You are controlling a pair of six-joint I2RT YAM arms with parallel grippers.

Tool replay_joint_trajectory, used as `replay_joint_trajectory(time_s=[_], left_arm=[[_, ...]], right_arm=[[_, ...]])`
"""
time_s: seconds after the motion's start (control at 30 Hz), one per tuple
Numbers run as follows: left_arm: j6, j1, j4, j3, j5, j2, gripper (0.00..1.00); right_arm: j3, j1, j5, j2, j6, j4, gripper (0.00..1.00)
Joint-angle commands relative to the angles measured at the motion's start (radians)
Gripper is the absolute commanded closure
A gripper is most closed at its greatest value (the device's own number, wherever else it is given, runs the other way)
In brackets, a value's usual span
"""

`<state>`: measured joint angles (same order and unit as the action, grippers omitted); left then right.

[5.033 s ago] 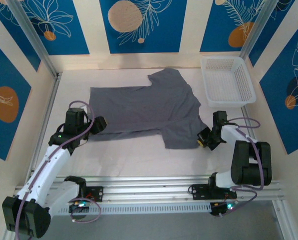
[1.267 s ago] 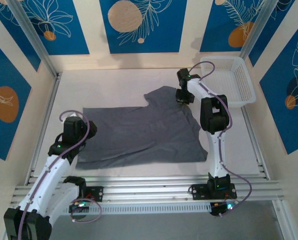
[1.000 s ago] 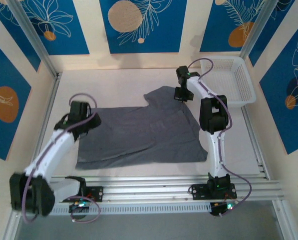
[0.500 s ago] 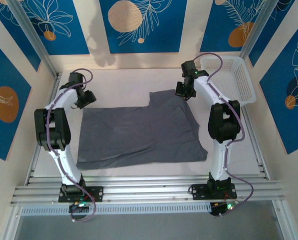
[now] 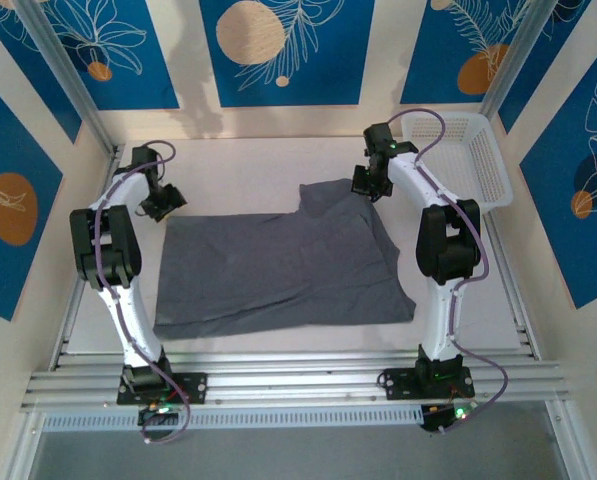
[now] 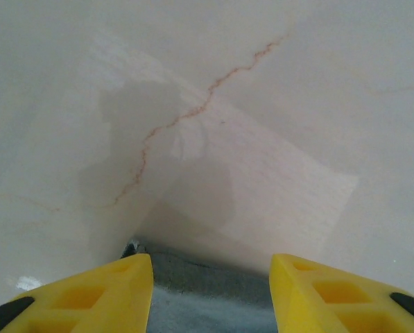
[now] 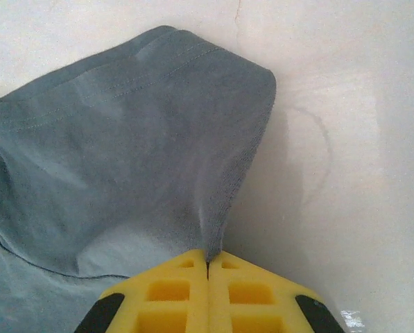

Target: Fold the inside-out t-shirt

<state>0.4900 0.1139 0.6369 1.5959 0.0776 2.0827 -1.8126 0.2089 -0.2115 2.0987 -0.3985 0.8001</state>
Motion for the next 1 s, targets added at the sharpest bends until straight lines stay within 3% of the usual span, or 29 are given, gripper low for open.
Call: replay_joint_trajectory(time_s=[0.0, 0.2, 0.4, 0.6, 0.73, 0.97], left_arm=[[-0.009, 0.01, 0.033, -0.014, -0.028, 0.007, 0.51], [-0.027, 0.014, 0.035, -0.007, -0.106, 0.009, 0.47], [-0.02, 0.019, 0.021, 0.004, -0.033, 0.044, 0.52], [0.003, 0.023, 0.032, 0.019, -0.041, 0.068, 0.71], [0.005, 0.025, 0.045, 0.02, -0.061, 0.062, 1.0], [0.023, 0.051, 0.056, -0.017, -0.111, 0.01, 1.0]], right_arm=[[-0.016, -0.003, 0.025, 0.019, 0.012, 0.011, 1.0], [-0.02, -0.004, 0.016, 0.02, 0.016, 0.019, 1.0], [-0.023, -0.004, 0.013, 0.021, 0.016, 0.023, 1.0], [-0.026, -0.004, 0.006, 0.024, 0.018, 0.031, 1.0], [-0.022, -0.006, -0.007, 0.024, 0.011, 0.029, 1.0], [0.013, -0.056, -0.02, 0.015, -0.01, 0.014, 1.0]])
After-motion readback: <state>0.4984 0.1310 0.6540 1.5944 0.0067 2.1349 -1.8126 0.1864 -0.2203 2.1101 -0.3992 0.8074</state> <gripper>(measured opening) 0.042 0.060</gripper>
